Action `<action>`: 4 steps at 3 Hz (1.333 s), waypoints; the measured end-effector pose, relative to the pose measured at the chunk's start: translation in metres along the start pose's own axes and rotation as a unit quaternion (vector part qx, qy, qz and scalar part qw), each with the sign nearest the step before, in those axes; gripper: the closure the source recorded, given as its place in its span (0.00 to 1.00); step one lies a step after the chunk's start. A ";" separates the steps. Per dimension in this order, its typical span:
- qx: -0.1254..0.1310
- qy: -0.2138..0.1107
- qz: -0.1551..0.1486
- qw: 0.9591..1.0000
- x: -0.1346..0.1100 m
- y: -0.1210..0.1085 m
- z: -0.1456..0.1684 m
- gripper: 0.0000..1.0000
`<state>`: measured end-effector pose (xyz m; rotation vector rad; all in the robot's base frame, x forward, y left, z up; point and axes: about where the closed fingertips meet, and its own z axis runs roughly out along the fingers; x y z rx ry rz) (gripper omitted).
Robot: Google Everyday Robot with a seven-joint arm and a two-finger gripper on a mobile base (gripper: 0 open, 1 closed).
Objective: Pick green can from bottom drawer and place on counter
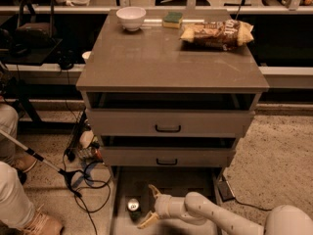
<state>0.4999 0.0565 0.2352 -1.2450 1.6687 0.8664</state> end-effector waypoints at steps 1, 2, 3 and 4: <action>-0.001 -0.017 -0.025 1.000 0.003 -0.001 0.025 0.00; -0.004 -0.026 -0.039 0.999 0.004 -0.002 0.038 0.00; -0.009 -0.021 -0.047 0.999 0.012 -0.003 0.052 0.00; -0.022 -0.014 -0.057 0.998 0.019 -0.002 0.066 0.01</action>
Offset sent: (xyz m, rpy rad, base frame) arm 0.0175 0.0416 -0.0257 0.0433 -0.1169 0.0479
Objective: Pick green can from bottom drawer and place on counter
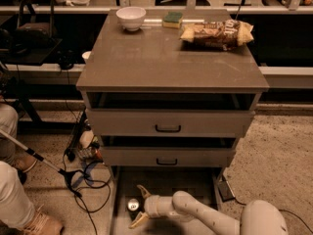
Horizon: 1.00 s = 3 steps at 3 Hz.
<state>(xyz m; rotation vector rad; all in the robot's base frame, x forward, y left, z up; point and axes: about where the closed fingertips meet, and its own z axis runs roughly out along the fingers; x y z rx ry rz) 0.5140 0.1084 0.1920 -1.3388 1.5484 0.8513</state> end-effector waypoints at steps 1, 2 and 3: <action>-0.008 0.003 -0.008 1.000 0.001 0.002 0.007 0.23; -0.007 0.008 -0.011 1.000 0.006 -0.002 0.004 0.54; -0.007 -0.001 -0.004 1.000 0.008 -0.011 -0.017 0.78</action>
Offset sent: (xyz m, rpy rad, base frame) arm 0.0028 0.0011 -0.0104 -0.0381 -0.0200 0.0292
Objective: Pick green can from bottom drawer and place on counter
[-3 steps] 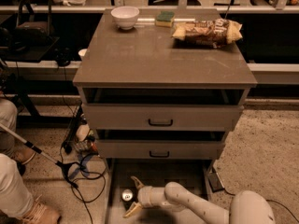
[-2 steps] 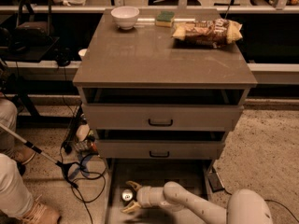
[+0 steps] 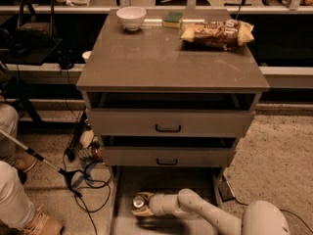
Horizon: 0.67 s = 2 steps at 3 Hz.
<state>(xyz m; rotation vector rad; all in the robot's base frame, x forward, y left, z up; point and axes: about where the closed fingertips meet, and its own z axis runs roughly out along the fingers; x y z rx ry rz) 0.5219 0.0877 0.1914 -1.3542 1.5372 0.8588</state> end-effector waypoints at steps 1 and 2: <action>-0.001 -0.029 0.011 1.000 -0.020 -0.022 -0.090 1.00; -0.019 -0.047 0.012 0.999 -0.043 -0.036 -0.162 1.00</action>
Offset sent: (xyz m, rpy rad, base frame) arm 0.0035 -0.2146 0.1665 0.1579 0.0386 0.0981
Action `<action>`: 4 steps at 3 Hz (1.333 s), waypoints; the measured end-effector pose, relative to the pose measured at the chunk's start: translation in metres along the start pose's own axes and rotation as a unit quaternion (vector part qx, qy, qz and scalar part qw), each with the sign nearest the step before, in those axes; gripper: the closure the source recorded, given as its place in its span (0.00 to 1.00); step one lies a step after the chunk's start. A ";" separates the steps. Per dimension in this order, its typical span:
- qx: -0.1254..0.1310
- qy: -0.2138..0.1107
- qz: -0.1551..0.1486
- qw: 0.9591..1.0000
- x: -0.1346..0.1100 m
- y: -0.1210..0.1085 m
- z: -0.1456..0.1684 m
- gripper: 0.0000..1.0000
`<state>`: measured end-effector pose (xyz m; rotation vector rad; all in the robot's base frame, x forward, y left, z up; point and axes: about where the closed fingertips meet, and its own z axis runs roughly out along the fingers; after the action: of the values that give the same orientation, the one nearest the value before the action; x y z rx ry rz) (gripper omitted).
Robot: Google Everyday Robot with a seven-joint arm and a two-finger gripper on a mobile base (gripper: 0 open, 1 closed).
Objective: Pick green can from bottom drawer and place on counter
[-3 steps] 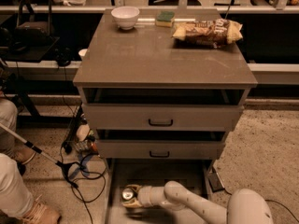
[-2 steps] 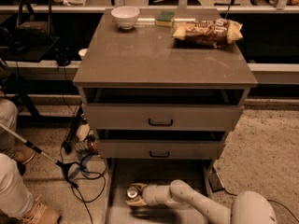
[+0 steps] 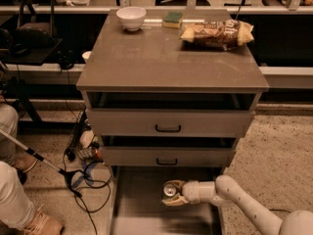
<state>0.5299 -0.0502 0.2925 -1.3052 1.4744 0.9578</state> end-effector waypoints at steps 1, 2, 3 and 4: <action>-0.034 -0.017 -0.002 0.999 -0.009 0.017 0.003 1.00; -0.029 -0.014 -0.001 0.999 -0.007 0.015 0.006 1.00; -0.026 -0.014 0.002 1.000 -0.020 0.020 -0.006 1.00; -0.014 -0.015 0.001 1.000 -0.057 0.027 -0.037 1.00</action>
Offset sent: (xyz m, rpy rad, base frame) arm -0.0164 0.0080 0.0076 0.0343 0.0112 0.0660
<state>0.4992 -0.0655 0.3574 -1.3049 1.4437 0.9978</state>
